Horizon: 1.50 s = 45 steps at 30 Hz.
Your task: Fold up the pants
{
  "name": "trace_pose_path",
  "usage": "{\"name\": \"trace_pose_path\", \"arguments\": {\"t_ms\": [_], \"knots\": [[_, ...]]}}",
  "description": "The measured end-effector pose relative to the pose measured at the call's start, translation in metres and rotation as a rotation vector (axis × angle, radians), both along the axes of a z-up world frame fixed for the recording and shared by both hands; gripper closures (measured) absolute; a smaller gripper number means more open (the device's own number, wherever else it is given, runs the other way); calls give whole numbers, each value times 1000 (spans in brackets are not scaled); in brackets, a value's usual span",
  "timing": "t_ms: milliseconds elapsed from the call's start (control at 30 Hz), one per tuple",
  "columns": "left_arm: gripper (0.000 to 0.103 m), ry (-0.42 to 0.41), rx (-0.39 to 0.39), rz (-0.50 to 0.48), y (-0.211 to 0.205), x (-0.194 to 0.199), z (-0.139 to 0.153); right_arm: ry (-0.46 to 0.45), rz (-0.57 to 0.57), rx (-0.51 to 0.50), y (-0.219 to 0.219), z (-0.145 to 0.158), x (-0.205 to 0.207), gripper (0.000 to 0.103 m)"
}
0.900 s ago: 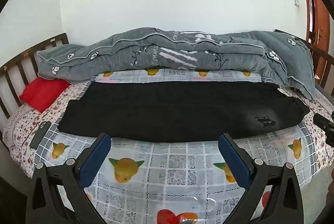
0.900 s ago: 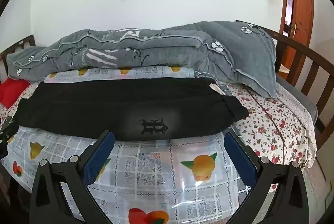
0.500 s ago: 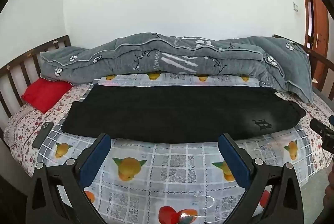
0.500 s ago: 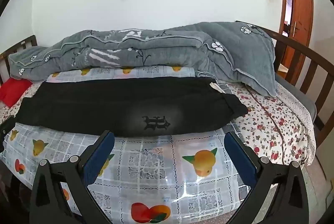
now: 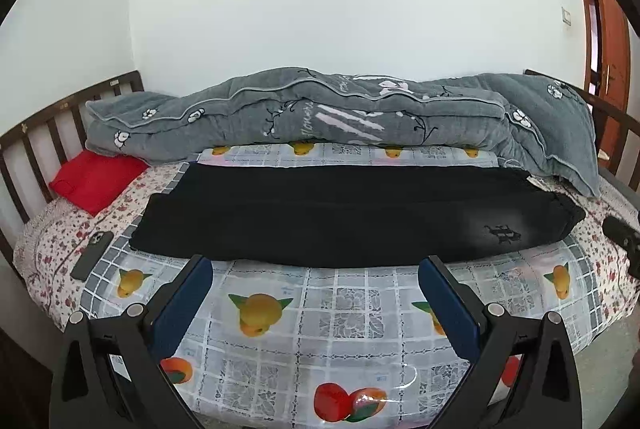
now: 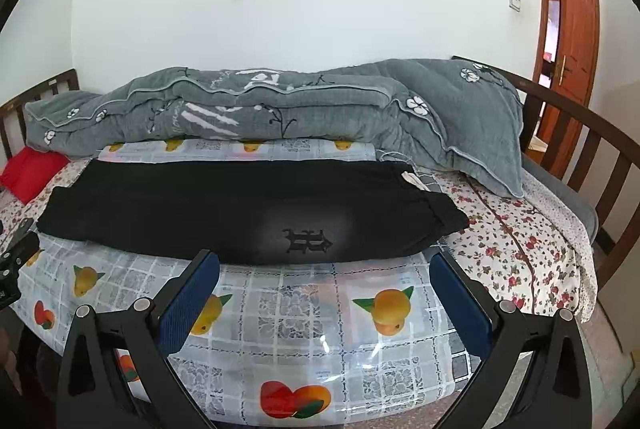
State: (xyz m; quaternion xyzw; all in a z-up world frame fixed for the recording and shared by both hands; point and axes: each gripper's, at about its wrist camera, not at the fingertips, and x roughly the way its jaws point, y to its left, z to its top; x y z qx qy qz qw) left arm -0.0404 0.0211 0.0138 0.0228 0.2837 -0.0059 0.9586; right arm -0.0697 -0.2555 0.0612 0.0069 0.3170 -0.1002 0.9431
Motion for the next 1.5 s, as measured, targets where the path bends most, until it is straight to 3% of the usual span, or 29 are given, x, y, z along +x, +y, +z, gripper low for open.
{"name": "trace_pose_path", "arguments": {"t_ms": [1500], "knots": [[0, -11, -16, -3, -5, -5, 8, -32, -9, 28, 3, 14, -13, 0]]}}
